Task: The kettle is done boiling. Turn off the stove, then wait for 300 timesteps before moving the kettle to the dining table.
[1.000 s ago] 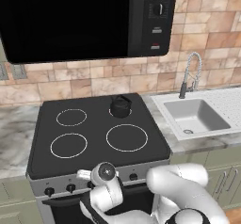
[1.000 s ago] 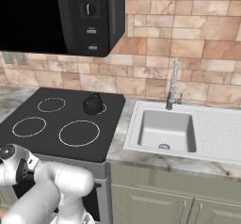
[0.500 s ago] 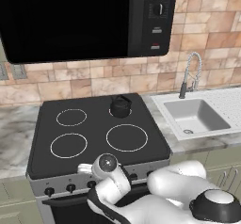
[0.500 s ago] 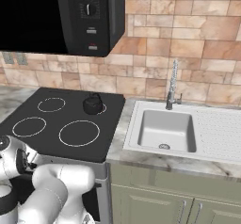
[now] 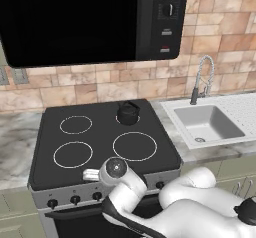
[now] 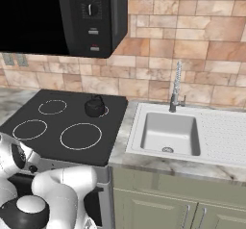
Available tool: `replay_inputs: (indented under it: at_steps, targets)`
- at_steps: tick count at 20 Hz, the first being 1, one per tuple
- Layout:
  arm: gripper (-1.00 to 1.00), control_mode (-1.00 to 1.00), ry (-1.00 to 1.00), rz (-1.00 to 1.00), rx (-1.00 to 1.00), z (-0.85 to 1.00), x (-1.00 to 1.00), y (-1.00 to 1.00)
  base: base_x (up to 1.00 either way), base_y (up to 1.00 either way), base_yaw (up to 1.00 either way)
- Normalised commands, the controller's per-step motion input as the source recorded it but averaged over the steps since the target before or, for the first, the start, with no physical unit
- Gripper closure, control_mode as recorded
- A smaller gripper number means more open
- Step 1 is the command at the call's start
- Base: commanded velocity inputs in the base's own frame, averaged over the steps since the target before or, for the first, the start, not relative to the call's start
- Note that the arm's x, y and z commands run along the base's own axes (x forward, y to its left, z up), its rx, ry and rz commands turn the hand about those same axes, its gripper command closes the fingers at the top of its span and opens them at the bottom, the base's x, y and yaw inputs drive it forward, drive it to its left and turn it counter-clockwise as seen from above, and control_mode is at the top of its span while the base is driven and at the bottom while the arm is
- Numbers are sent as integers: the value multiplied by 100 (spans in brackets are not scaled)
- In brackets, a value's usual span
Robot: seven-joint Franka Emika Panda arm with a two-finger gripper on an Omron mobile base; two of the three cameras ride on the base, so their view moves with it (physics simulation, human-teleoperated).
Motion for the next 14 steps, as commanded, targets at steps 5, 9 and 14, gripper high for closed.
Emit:
replay_inputs:
  at_steps: [5, 9, 14]
  targets:
    - [-100, -100, 0, 0, -3, 54, -16, 0, 0, 0, 0]
    - [-100, -100, 0, 0, 0, 56, -9, -5, 0, 0, 0]
    - [-100, -100, 0, 0, 0, 51, -2, -16, 0, 0, 0]
